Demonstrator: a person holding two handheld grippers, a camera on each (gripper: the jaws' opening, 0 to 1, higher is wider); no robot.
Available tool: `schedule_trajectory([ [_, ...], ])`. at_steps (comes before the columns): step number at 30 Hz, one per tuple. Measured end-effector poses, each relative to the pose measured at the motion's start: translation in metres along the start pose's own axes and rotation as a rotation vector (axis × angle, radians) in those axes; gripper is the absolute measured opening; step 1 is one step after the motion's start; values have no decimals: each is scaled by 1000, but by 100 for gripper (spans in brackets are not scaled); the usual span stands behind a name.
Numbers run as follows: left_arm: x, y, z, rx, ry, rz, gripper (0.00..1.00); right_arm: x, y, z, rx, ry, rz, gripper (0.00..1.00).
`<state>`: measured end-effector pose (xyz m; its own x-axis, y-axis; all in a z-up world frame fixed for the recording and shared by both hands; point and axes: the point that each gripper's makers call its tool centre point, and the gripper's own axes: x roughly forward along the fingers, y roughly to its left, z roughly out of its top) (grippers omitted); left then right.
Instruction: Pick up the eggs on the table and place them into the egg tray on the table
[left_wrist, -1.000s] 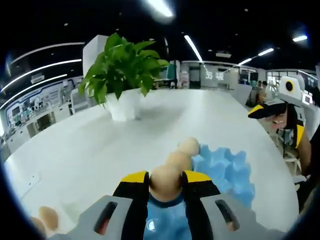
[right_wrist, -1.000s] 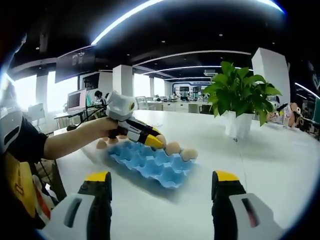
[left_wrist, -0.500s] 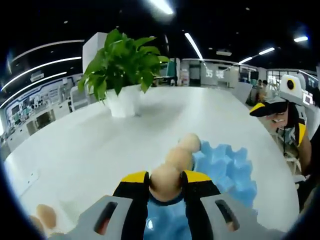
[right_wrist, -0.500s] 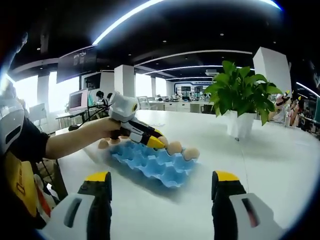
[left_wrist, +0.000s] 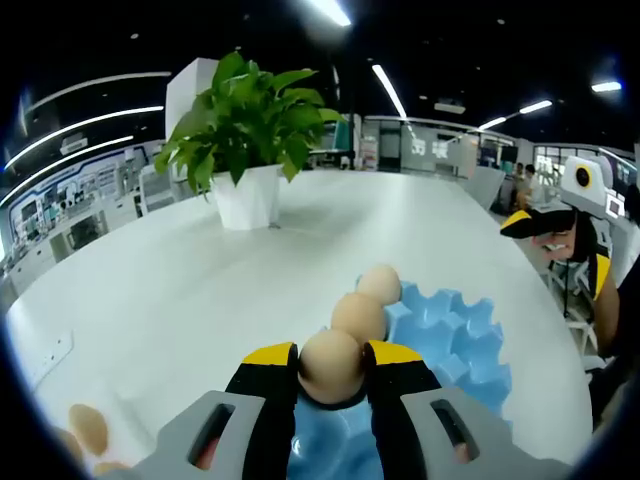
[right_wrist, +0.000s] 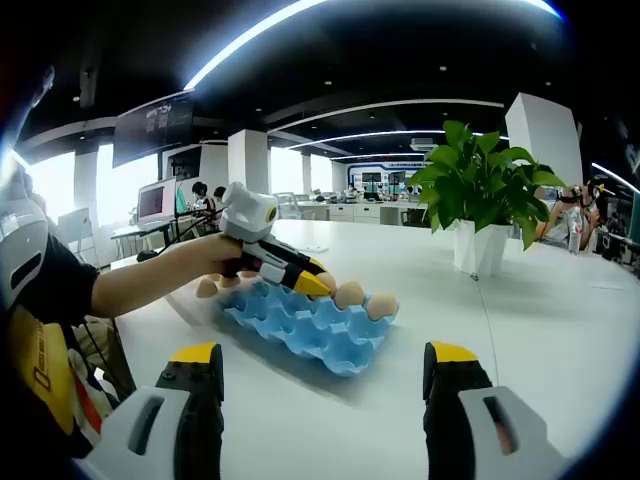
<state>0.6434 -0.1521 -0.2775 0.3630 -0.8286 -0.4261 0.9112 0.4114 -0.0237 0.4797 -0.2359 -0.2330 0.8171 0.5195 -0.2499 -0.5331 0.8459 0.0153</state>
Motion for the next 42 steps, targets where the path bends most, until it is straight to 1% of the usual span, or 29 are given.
schedule_trajectory([
  [5,1,0,-1,-26,5,-7,26,-1,-1,0,2,-2,-3,86],
  [11,1,1,-4,-79,20,-21,26,-2,-1,0,4,-3,-3,86],
  [20,2,0,-4,-78,26,-30,26,-3,-3,0,5,-5,-7,86],
  [24,0,-2,-5,-86,27,-14,31,-3,-4,0,7,-5,-7,86],
  [28,0,-1,-5,-92,28,-16,31,-4,-4,0,6,-6,-8,86],
  [32,-2,-10,-5,-93,27,-30,37,-4,-4,1,5,-6,-11,85],
  [34,-2,-9,-5,-85,24,-33,40,-4,-4,1,6,-5,-12,85],
  [35,-3,-10,-5,-84,26,-32,43,-4,-4,1,4,-5,-13,85],
  [36,-4,-11,-5,-82,24,-32,48,-4,-4,1,4,-4,-13,85],
  [38,-6,-4,-3,-83,21,-33,56,-5,-4,1,3,-2,-14,85],
  [42,-19,-3,1,-81,3,-32,67,-4,-2,1,5,-2,-12,86],
])
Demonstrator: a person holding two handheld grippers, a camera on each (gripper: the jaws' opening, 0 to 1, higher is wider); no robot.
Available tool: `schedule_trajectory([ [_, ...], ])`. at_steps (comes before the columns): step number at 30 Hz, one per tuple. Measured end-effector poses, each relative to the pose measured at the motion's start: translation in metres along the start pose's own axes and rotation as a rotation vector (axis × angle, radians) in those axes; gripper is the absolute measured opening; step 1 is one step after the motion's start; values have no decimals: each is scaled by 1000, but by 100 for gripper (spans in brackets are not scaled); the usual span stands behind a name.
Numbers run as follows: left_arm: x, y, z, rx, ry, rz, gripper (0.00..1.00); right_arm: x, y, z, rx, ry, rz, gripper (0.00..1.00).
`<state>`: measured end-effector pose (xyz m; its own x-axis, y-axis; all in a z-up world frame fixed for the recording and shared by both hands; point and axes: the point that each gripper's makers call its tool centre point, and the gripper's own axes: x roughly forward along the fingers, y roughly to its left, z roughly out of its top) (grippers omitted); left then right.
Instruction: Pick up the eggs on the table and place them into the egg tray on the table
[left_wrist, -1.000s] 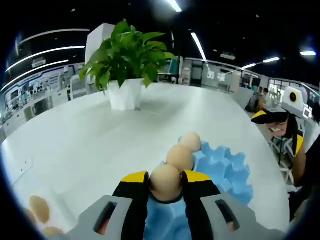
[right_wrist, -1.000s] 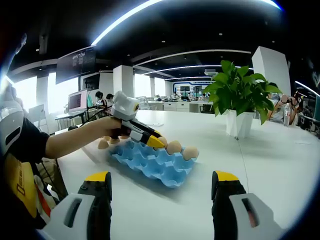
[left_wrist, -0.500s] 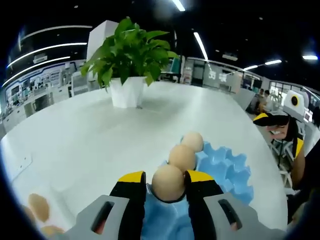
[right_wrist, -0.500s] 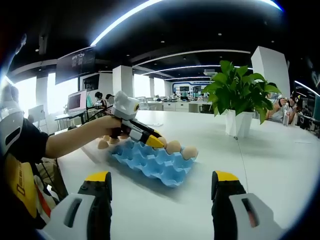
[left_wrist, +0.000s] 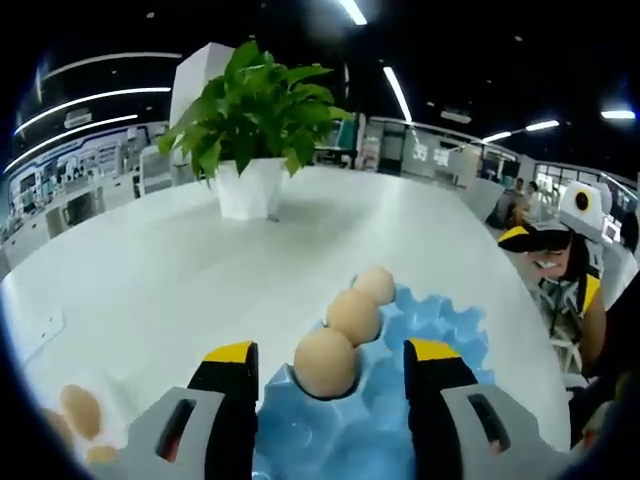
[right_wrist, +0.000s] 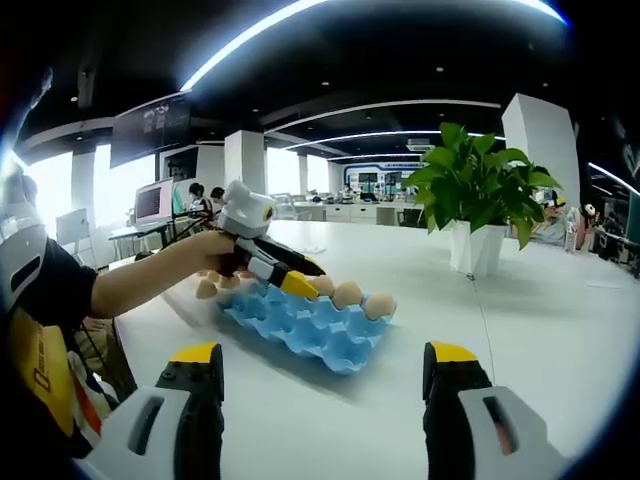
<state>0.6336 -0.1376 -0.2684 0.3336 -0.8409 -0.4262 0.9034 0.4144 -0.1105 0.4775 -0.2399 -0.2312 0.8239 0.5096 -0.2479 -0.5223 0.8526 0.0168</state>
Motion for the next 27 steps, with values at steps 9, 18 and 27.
schedule_trajectory([
  [9,-37,2,11,41,-60,11,81,2,1,0,-8,6,-11,86],
  [18,-77,-6,23,112,-107,32,95,2,3,4,-6,-1,-15,86],
  [27,-115,-19,16,176,-107,35,100,0,4,6,-16,-7,-10,86],
])
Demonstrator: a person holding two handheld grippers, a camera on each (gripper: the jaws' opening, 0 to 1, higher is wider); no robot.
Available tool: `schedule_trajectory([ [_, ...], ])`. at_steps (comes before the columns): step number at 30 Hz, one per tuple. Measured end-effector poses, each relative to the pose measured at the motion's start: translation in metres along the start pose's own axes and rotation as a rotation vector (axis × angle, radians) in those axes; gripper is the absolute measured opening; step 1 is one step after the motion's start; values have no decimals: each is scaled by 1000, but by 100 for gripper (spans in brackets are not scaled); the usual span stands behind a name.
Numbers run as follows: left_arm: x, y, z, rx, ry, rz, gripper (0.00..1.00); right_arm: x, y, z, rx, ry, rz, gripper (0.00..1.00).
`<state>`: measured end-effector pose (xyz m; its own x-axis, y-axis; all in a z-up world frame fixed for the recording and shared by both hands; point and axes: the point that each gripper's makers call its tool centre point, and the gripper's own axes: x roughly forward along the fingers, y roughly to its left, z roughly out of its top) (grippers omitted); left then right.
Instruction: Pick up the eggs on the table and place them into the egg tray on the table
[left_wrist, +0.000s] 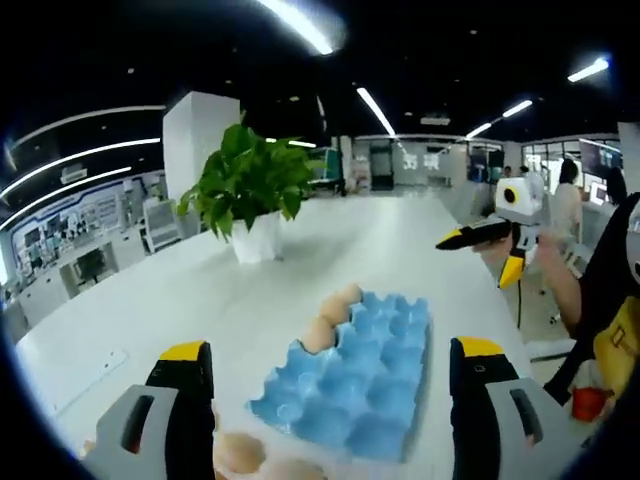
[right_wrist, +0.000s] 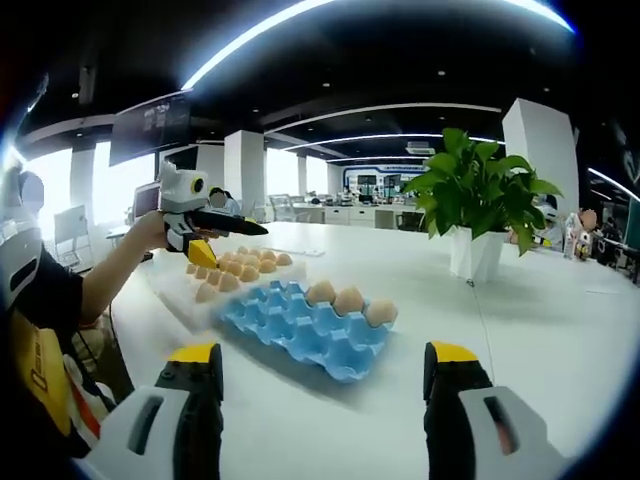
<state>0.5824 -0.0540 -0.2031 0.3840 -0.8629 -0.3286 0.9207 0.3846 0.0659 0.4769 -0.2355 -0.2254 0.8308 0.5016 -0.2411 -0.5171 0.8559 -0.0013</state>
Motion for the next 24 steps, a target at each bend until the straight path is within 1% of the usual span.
schedule_trajectory([
  [5,-28,-5,-3,-5,-25,32,100,-1,-1,0,0,-2,-8,86],
  [8,-40,-8,-5,-13,-41,40,100,-2,-3,0,-5,2,-14,86],
  [9,-49,-9,-7,-17,-48,48,100,-2,-3,1,-7,1,-14,86],
  [11,-55,-9,-8,-19,-48,60,100,-3,-3,1,-8,-1,-11,86],
  [12,-67,-9,-12,-22,-53,87,100,-3,-2,2,-10,-3,-9,86],
  [15,-86,-3,-13,-48,-81,151,100,-3,-1,2,-13,-3,-9,86],
  [16,-95,0,-15,-54,-93,183,100,-3,-1,2,-12,-2,-10,86],
  [17,-99,1,-16,-53,-94,196,100,-3,-2,2,-12,-1,-12,86],
  [19,-115,6,-20,-67,-101,252,100,-3,-4,1,-21,5,-28,86],
  [21,-128,9,-24,-77,-116,290,100,-4,-5,1,-26,8,-37,86],
  [23,-141,14,-30,-93,-128,343,100,-4,-5,1,-23,4,-35,86],
  [24,-146,14,-33,-95,-127,353,100,-4,-4,1,-21,3,-32,86],
])
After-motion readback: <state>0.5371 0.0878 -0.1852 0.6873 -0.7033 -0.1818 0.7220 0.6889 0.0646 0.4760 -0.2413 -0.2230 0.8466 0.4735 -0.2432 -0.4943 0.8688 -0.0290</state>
